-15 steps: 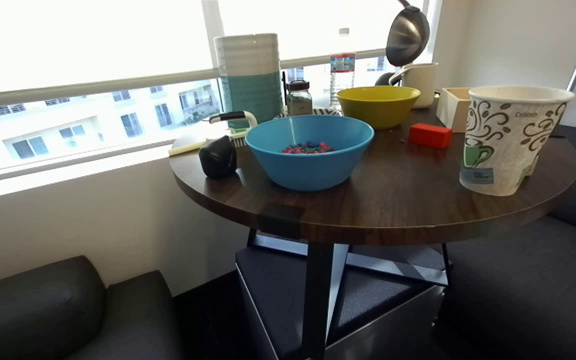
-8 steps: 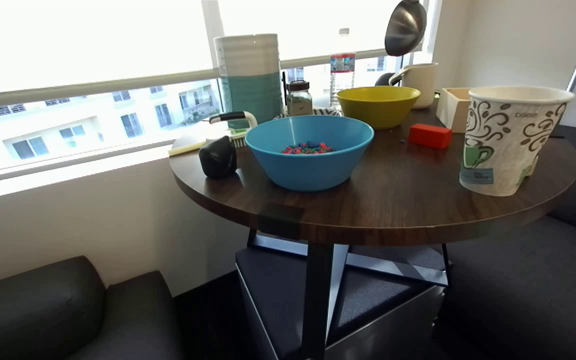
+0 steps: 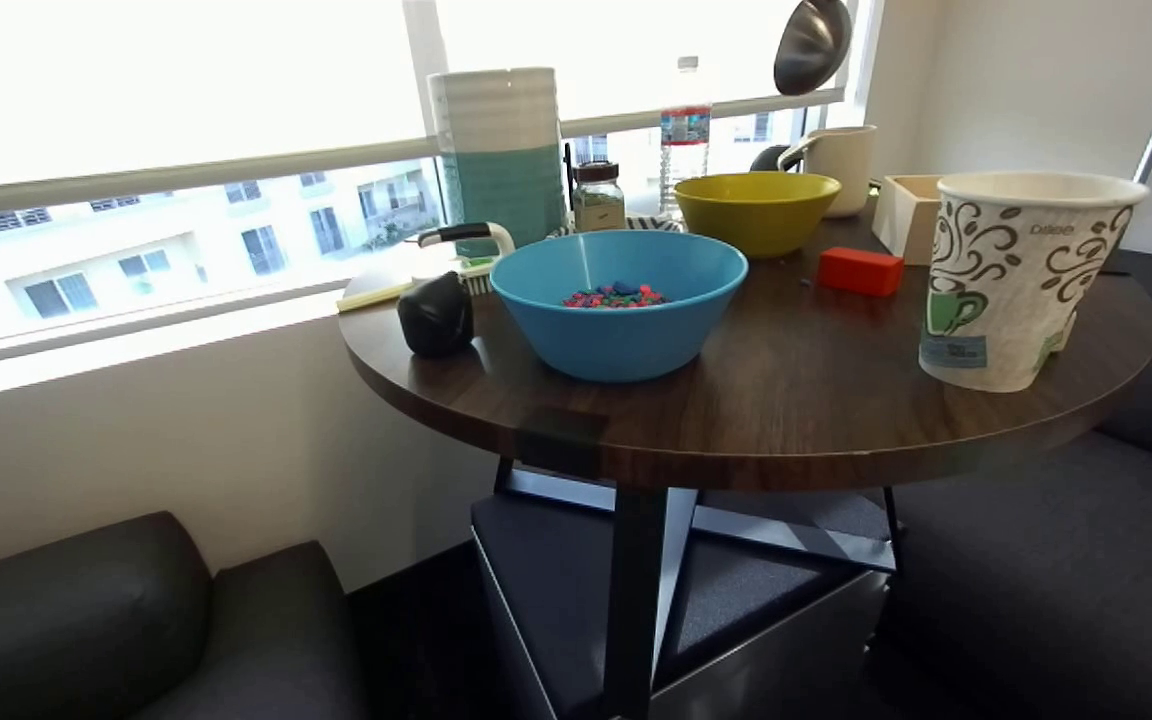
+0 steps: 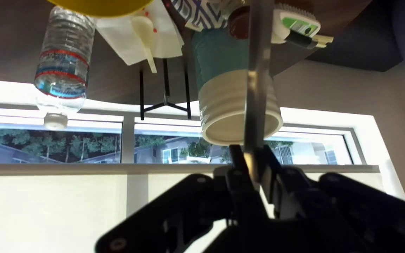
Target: Use the metal spoon to scoop up cereal from the yellow bowl and put it into the blue bowl
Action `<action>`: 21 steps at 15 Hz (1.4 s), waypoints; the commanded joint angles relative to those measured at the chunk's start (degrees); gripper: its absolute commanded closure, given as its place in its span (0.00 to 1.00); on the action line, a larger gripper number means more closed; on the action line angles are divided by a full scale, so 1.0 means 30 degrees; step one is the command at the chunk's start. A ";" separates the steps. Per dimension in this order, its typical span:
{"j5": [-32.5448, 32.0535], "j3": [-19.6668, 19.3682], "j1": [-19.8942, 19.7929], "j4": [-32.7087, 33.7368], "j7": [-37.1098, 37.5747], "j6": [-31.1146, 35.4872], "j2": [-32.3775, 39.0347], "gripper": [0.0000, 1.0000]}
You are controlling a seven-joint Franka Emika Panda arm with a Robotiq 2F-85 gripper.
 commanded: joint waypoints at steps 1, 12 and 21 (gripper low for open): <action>0.1326 -0.1615 0.0934 -0.0074 -0.2375 0.2176 0.0561 0.96; 0.1877 -0.3287 0.1407 -0.0289 -0.4644 0.3643 0.2289 0.85; 0.3548 -0.5073 0.3462 -0.0659 -0.7211 0.4211 0.2515 0.96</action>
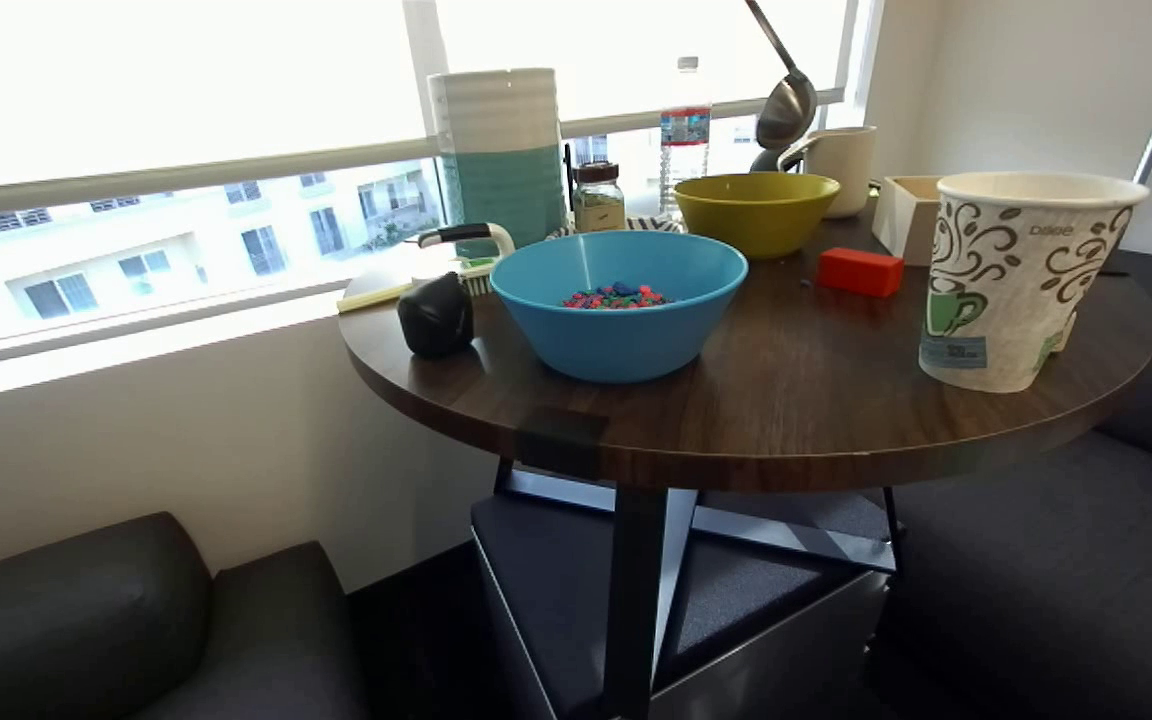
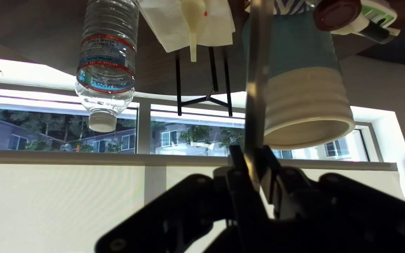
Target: Use the metal spoon to scoop up cereal from the yellow bowl and put it into the blue bowl
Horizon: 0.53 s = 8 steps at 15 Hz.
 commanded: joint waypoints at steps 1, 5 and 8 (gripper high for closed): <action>0.1781 -0.1610 0.1913 -0.0224 -0.2800 0.0389 0.0131 0.96; 0.2997 -0.3400 0.3774 -0.0233 -0.5956 0.0391 0.0207 0.96; 0.3339 -0.4454 0.4774 -0.0131 -0.7747 0.1061 0.0401 0.96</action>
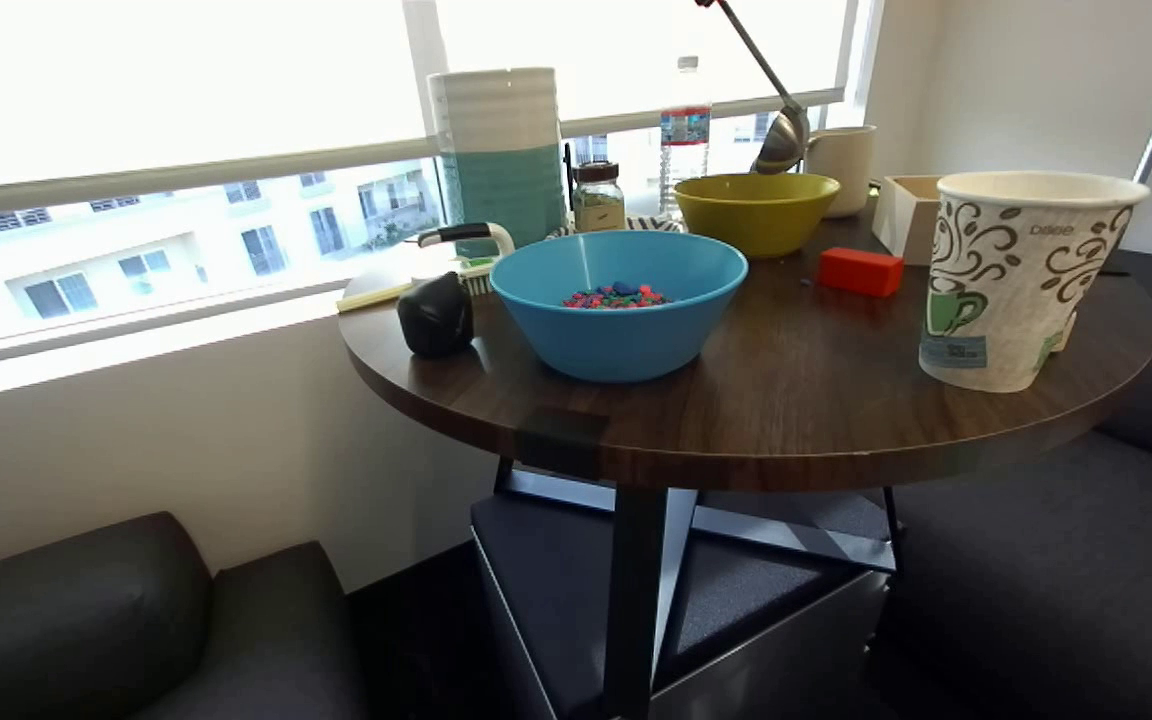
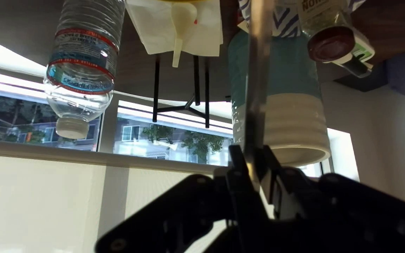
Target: Use the metal spoon to scoop up cereal from the yellow bowl and put it into the blue bowl
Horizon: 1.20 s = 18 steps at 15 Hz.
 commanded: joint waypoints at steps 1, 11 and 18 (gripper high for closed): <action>0.1123 -0.1364 0.1520 0.0106 -0.2631 0.1147 0.0228 0.96; 0.3238 -0.5420 0.5191 0.0012 -0.6662 0.1918 0.1002 0.96; 0.4472 -0.7846 0.7608 -0.0196 -0.8945 0.2402 0.1211 0.96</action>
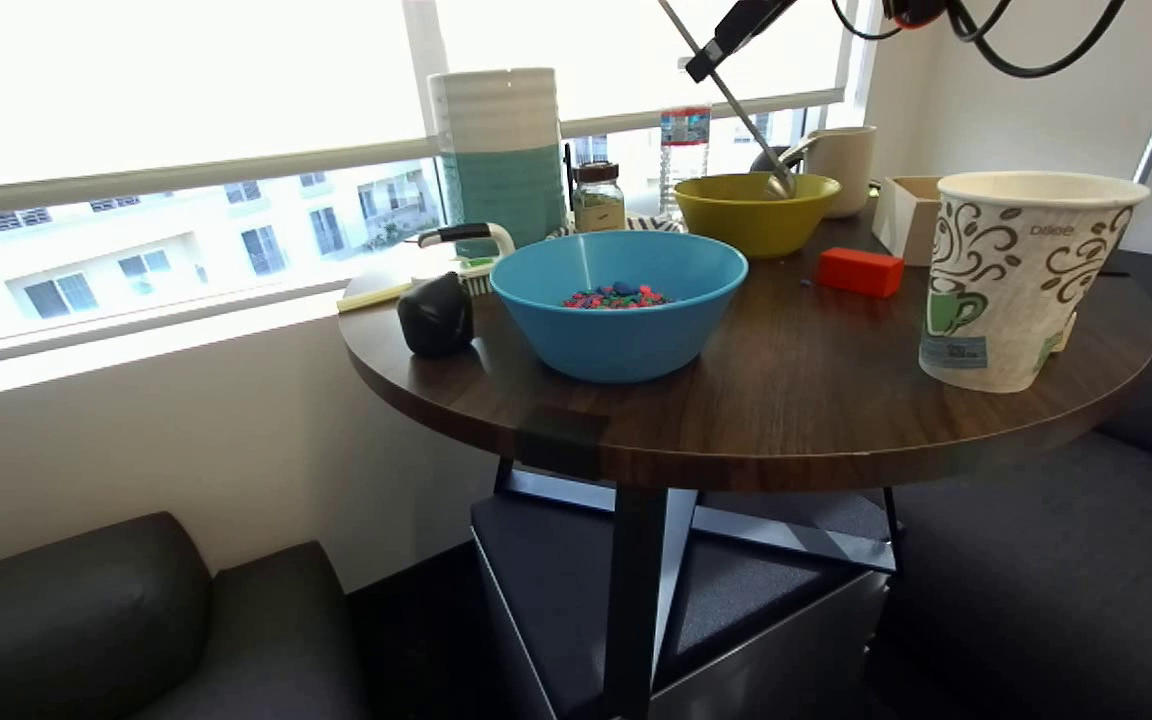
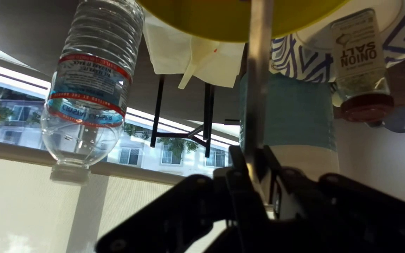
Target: Use the metal spoon to scoop up cereal from the yellow bowl and put it into the blue bowl
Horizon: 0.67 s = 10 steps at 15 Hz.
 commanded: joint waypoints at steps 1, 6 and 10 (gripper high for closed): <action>0.1306 -0.1266 0.1561 0.0028 -0.1678 0.0951 0.0016 0.96; 0.3026 -0.3454 0.4223 -0.0082 -0.3318 0.2214 -0.0270 0.96; 0.4006 -0.5194 0.6387 -0.0162 -0.4383 0.3424 -0.1082 0.96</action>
